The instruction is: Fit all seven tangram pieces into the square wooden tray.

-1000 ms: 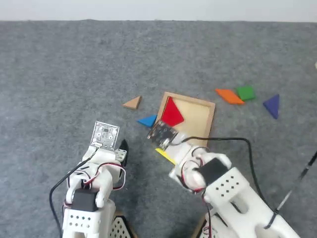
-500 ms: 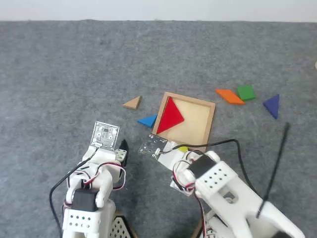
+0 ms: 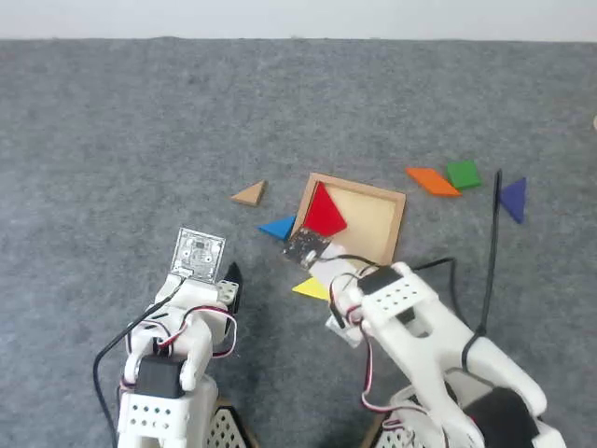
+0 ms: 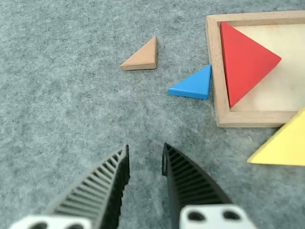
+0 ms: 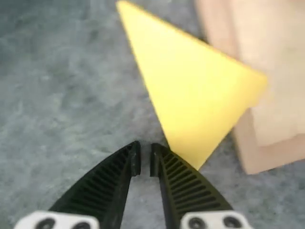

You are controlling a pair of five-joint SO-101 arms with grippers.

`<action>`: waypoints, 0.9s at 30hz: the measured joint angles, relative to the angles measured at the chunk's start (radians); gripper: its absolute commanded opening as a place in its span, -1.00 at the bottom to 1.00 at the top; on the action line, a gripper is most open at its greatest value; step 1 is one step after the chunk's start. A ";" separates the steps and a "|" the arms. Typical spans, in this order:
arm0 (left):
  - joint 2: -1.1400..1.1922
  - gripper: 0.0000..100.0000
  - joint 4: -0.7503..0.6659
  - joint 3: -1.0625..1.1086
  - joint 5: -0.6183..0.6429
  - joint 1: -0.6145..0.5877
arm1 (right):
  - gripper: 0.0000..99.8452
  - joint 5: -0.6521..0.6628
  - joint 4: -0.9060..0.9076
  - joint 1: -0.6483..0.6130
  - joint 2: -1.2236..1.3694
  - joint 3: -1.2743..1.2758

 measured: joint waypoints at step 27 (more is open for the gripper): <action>0.000 -0.78 0.000 0.000 0.000 0.000 | -0.85 -0.210 -0.230 0.075 0.020 -0.025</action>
